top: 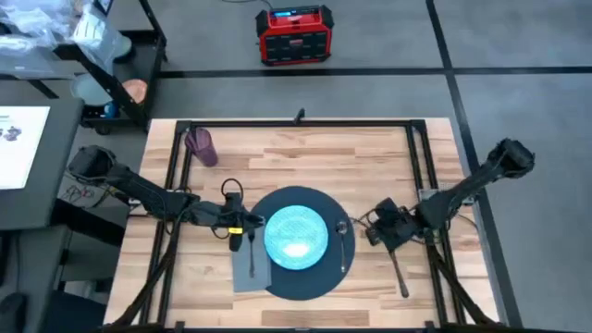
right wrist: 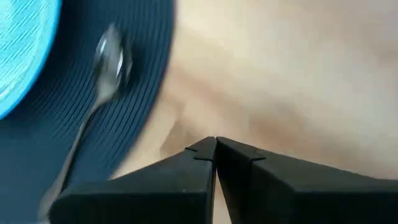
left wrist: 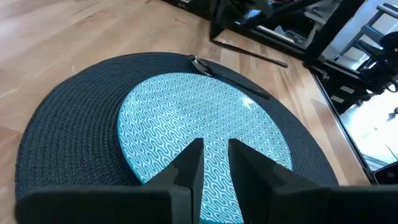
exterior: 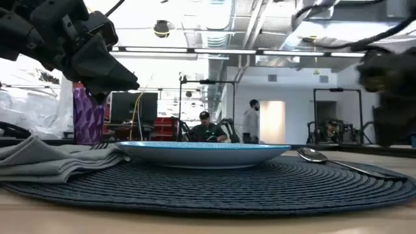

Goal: Set table place
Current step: Put the black knife on the dark blue table mat

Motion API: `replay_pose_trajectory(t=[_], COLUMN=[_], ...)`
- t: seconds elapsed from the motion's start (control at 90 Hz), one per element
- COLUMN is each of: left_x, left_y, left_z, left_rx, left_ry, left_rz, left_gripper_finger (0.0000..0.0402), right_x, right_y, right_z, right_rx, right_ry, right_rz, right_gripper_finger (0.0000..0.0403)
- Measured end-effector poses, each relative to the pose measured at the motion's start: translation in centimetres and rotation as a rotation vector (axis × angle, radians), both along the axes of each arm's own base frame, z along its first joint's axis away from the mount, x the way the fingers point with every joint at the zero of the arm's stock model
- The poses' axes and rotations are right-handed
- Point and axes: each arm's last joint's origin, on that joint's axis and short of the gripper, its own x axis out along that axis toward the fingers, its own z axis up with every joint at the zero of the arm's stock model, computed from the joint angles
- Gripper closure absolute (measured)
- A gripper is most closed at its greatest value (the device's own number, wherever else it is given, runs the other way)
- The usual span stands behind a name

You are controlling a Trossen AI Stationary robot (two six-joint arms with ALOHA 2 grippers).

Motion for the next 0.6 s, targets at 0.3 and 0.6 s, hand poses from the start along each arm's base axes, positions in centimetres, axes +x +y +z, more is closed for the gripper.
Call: replay_pose_trajectory(t=[0.3, 0.6], left_x=[0.0, 0.0], left_y=[0.0, 0.0], left_z=[0.0, 0.0], left_rx=[0.007, 0.014], left_ry=[0.001, -0.004], left_rz=[-0.015, -0.020], left_gripper_finger=[0.0345, 0.0345], right_x=[-4.8, -3.1], right_y=[6.0, 11.2], right_z=[1.7, 3.8], right_rx=[0.036, -0.089], right_ry=[0.031, 0.106], right_rz=[-0.076, -0.060], right_gripper_finger=[0.0403, 0.0403])
